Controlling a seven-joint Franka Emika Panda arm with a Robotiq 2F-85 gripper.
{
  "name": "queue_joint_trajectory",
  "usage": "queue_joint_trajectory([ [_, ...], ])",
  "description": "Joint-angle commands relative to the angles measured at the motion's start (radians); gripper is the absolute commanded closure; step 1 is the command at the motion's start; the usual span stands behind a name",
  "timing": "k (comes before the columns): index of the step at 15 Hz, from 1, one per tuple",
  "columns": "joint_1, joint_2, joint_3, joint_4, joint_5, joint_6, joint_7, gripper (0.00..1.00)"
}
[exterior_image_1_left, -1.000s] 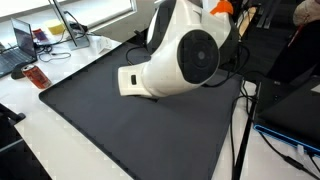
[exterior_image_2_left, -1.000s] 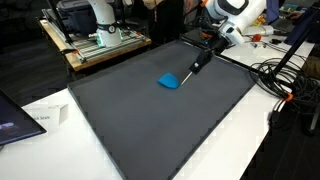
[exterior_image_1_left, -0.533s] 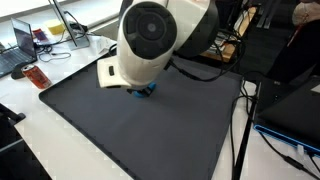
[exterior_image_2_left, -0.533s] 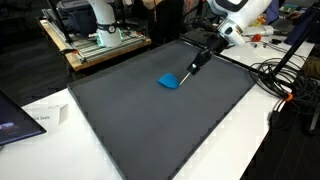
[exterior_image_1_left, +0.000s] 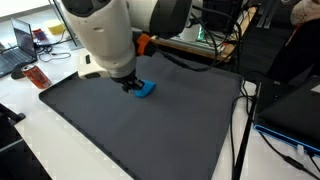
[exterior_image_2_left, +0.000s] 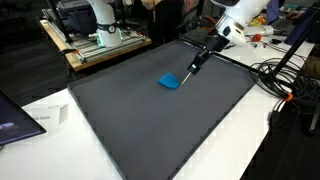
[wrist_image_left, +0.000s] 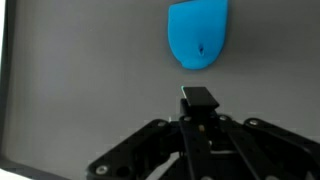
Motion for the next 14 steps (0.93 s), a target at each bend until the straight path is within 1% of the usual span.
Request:
queue_joint_trajectory([
  [1,-0.044,-0.053,0.001,-0.072,0.089,0.046,-0.074,0.97],
  [7,-0.115,-0.086,0.004,-0.13,0.175,0.116,-0.171,0.97],
  [12,-0.181,-0.13,0.013,-0.208,0.247,0.192,-0.271,0.97],
  [14,-0.201,-0.145,0.012,-0.235,0.273,0.204,-0.305,0.97],
])
